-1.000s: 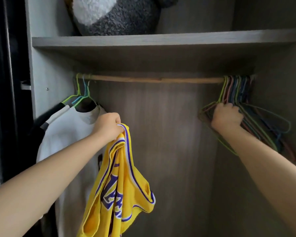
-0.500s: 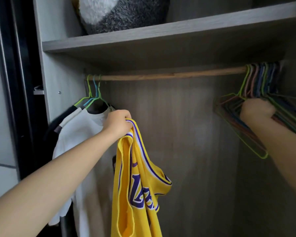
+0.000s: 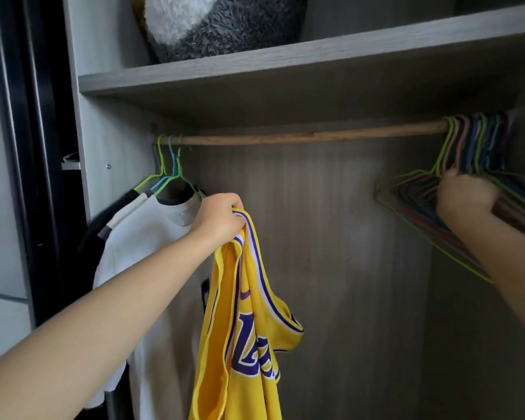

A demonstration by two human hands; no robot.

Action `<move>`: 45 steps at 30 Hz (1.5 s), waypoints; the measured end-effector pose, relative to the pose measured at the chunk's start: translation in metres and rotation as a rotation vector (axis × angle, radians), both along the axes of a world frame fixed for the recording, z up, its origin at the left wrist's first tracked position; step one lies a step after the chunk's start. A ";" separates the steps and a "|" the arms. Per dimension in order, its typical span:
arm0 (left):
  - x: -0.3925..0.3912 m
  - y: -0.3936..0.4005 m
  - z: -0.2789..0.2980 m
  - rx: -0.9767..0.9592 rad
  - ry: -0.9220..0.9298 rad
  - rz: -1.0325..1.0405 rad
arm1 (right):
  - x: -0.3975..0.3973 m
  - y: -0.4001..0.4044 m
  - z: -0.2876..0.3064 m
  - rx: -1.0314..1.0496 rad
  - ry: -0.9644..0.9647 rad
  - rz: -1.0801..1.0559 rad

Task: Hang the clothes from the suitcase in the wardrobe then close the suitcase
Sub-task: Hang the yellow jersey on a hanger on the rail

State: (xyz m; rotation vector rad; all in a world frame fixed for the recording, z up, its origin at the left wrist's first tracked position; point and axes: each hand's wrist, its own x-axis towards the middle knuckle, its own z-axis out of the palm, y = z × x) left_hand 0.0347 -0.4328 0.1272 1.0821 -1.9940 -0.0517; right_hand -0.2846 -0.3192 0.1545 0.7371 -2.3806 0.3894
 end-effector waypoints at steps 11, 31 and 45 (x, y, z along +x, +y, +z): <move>0.009 -0.005 0.004 -0.017 -0.007 0.035 | 0.025 0.011 0.031 -0.297 -0.222 0.243; 0.022 -0.012 -0.011 0.064 0.181 -0.087 | 0.096 -0.025 -0.121 -0.829 -1.386 1.206; 0.087 -0.016 -0.021 0.148 0.034 0.010 | 0.101 -0.037 -0.052 -0.210 -0.879 1.345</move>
